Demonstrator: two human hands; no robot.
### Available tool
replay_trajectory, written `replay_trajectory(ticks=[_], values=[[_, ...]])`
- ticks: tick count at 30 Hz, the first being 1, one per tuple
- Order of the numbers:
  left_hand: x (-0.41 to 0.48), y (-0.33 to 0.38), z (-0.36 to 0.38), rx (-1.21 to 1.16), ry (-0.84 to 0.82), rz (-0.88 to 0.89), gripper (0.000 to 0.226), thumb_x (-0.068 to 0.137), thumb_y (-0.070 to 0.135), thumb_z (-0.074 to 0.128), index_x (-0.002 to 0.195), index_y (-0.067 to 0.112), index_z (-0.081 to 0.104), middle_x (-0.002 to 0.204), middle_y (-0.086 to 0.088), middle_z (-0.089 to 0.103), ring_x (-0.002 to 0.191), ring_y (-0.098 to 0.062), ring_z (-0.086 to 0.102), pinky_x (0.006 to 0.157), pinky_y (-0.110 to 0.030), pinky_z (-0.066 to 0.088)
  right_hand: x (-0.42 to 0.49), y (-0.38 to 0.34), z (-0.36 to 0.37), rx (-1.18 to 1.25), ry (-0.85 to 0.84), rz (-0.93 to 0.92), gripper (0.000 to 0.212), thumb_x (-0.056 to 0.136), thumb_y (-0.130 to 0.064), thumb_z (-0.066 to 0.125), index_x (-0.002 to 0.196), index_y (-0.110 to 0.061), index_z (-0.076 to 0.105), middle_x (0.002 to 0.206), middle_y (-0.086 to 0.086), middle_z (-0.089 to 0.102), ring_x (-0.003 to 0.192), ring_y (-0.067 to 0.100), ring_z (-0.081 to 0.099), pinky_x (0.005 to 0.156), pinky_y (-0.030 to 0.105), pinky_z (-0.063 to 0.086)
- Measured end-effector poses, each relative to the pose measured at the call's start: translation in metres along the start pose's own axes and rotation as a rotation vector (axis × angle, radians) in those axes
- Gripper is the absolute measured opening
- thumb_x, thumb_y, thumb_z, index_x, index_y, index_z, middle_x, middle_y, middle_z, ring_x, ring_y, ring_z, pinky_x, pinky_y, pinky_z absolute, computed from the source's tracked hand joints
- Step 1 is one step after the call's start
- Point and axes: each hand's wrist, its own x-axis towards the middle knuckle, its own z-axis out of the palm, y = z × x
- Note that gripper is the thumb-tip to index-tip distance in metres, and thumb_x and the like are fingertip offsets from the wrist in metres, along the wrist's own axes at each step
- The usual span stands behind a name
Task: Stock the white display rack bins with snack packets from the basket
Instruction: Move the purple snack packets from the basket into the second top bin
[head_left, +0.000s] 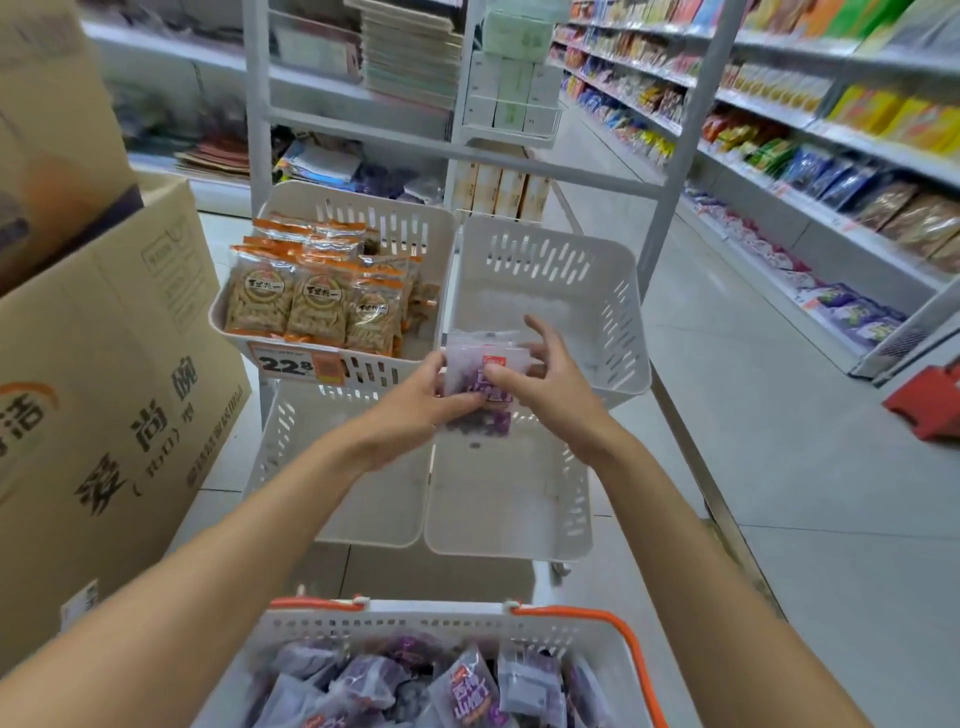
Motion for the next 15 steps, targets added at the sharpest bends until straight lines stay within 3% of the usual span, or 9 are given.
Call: replay_trajectory(ticks=[2, 3, 6, 9, 11, 13, 15], values=[[0.018, 0.014, -0.008, 0.199, -0.055, 0.066, 0.042, 0.093, 0.013, 0.064, 0.131, 0.02, 0.047, 0.114, -0.005, 0.068, 0.103, -0.018, 0.07, 0.083, -0.031, 0.058, 0.017, -0.014, -0.018, -0.046, -0.181, 0.012, 0.056, 0.088, -0.015, 0.072, 0.138, -0.018, 0.044, 0.117, 0.009, 0.063, 0.091, 0.017, 0.066, 0.067, 0.026, 0.053], [0.027, 0.019, -0.012, 0.314, -0.027, 0.111, 0.051, 0.091, 0.019, 0.068, 0.136, 0.021, 0.045, 0.125, -0.006, 0.063, 0.114, -0.022, 0.064, 0.092, -0.037, 0.055, 0.026, -0.02, -0.026, -0.094, -0.205, -0.001, 0.049, 0.088, -0.014, 0.072, 0.133, -0.013, 0.05, 0.113, 0.01, 0.065, 0.088, 0.017, 0.067, 0.063, 0.026, 0.053], [0.054, 0.022, -0.021, 0.68, 0.182, 0.205, 0.091, 0.077, 0.039, 0.08, 0.151, 0.026, 0.029, 0.156, -0.004, 0.033, 0.14, -0.022, 0.035, 0.116, -0.046, 0.031, 0.054, -0.025, -0.042, -0.105, -0.005, -0.071, 0.044, 0.089, -0.015, 0.07, 0.129, -0.006, 0.052, 0.111, 0.007, 0.063, 0.087, 0.017, 0.068, 0.065, 0.024, 0.057], [0.072, 0.009, -0.033, 0.852, 0.243, 0.181, 0.114, 0.067, 0.054, 0.082, 0.156, 0.024, 0.018, 0.161, -0.001, 0.025, 0.147, -0.022, 0.024, 0.12, -0.046, 0.024, 0.083, -0.005, -0.048, -0.254, 0.163, -0.154, 0.038, 0.089, -0.015, 0.07, 0.124, -0.013, 0.055, 0.114, 0.003, 0.058, 0.093, 0.023, 0.065, 0.074, 0.034, 0.059], [0.079, -0.004, -0.039, 0.896, 0.189, 0.163, 0.118, 0.062, 0.064, 0.079, 0.156, 0.025, 0.019, 0.158, -0.001, 0.032, 0.144, -0.023, 0.031, 0.118, -0.045, 0.03, 0.098, 0.016, -0.04, -0.373, 0.06, -0.125, 0.031, 0.086, -0.011, 0.071, 0.114, -0.02, 0.058, 0.111, 0.003, 0.059, 0.093, 0.027, 0.064, 0.075, 0.032, 0.056], [0.083, -0.012, -0.041, 0.929, 0.157, 0.145, 0.113, 0.068, 0.058, 0.079, 0.156, 0.025, 0.017, 0.156, -0.002, 0.035, 0.142, -0.023, 0.036, 0.114, -0.04, 0.035, 0.105, 0.03, -0.033, -0.442, -0.145, -0.03, 0.029, 0.085, -0.013, 0.073, 0.113, -0.015, 0.064, 0.11, 0.002, 0.064, 0.096, 0.021, 0.064, 0.076, 0.023, 0.052], [0.086, -0.016, -0.042, 0.968, 0.167, 0.142, 0.11, 0.075, 0.051, 0.078, 0.157, 0.022, 0.01, 0.158, -0.004, 0.031, 0.143, -0.024, 0.034, 0.112, -0.04, 0.036, 0.108, 0.033, -0.033, -0.406, -0.342, 0.112, 0.03, 0.087, -0.025, 0.073, 0.115, -0.015, 0.068, 0.113, 0.002, 0.068, 0.101, 0.016, 0.063, 0.084, 0.026, 0.049]])
